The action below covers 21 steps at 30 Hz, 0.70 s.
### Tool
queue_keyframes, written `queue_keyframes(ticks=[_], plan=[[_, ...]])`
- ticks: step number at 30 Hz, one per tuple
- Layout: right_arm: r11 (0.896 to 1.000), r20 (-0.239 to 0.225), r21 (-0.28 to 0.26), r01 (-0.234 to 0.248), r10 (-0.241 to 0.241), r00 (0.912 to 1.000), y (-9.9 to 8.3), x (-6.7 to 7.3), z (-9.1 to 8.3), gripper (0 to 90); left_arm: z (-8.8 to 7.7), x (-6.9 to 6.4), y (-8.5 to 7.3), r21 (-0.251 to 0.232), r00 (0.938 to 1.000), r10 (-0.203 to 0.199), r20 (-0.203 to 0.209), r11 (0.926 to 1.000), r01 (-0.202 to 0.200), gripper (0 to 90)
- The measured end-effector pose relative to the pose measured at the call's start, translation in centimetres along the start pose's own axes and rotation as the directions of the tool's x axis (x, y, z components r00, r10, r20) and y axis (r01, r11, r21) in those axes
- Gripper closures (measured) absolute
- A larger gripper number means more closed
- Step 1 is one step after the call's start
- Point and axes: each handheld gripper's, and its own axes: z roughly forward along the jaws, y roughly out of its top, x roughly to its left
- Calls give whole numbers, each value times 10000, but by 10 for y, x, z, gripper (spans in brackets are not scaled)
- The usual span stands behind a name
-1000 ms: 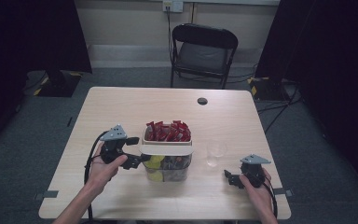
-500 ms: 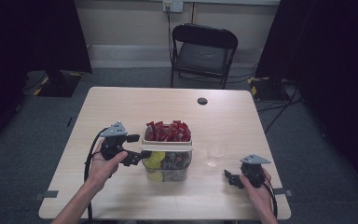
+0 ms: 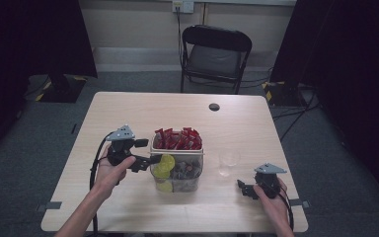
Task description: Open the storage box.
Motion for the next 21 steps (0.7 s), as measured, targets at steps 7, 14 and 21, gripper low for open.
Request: queue_keyframes(ticks=[7,14,21], plan=[[10000,1,0,2,-2,10000,0,0,0,116,2,4,3,-28,9999,-129,80,9999,130,154],[10000,1,1,4,-4,10000,0,0,0,116,7,9,5,0,9998,-202,61,9998,202,155],[10000,0,-1,0,0,10000,0,0,0,116,9,12,5,-186,9992,-375,101,9991,377,155]])
